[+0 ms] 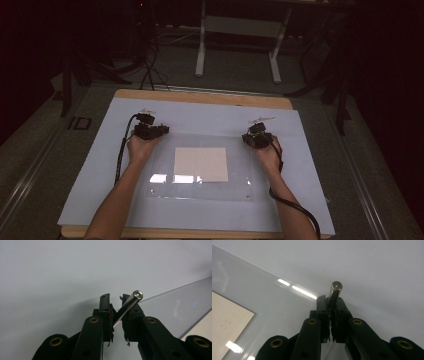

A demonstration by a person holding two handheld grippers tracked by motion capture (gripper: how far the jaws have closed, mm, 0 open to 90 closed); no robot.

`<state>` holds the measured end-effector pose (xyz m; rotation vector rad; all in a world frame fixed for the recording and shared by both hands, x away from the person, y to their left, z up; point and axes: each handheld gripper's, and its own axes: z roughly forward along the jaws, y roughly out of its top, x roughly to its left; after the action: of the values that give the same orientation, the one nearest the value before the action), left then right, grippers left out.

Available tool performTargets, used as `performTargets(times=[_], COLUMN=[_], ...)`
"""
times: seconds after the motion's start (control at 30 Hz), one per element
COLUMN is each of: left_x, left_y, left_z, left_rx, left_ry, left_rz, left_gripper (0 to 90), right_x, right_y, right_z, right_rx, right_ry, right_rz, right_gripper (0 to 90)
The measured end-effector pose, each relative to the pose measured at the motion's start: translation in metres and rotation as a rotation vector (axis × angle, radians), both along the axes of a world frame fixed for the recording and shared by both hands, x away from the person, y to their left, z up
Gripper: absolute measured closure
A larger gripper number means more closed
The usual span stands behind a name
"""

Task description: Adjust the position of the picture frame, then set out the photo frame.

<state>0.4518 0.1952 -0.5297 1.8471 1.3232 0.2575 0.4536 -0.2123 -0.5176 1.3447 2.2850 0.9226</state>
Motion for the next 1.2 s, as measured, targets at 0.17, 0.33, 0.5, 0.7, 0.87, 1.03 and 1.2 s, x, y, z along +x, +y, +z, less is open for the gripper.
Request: performTargets(times=[0.17, 0.33, 0.5, 0.7, 0.87, 1.03, 1.2], left_x=[-0.003, -0.005, -0.004, -0.005, -0.008, -0.013, -0.019], left_y=[-0.002, -0.002, -0.001, 0.001, 0.005, 0.009, 0.015], left_z=[0.001, 0.0, 0.0, -0.001, -0.002, -0.002, -0.001], left_rx=[0.017, 0.006, -0.003, -0.021, -0.055, -0.05, -0.069], left_ry=[-0.002, 0.0, 0.008, 0.007, -0.02, -0.05, -0.079], left_rz=[0.017, 0.035, 0.024, 0.026, 0.035, 0.026, 0.028], left_gripper=[79.5, 79.1, 78.4, 77.6, 71.2, 65.3, 63.0], right_x=[0.0, -0.001, -0.001, -0.001, -0.001, -0.001, -0.001], right_y=[0.0, 0.0, -0.001, -0.002, -0.003, -0.004, -0.004], right_z=[-0.001, -0.002, -0.004, -0.006, -0.007, -0.007, -0.008], right_rx=[0.001, 0.008, 0.025, 0.037, 0.043, 0.047, 0.057], right_ry=[-0.007, -0.018, -0.027, -0.025, -0.028, -0.029, -0.033], right_rz=[0.009, 0.008, 0.005, 0.007, 0.008, 0.012, 0.015], right_gripper=[85.6, 85.4, 85.0, 84.7, 84.5, 84.3, 83.9])
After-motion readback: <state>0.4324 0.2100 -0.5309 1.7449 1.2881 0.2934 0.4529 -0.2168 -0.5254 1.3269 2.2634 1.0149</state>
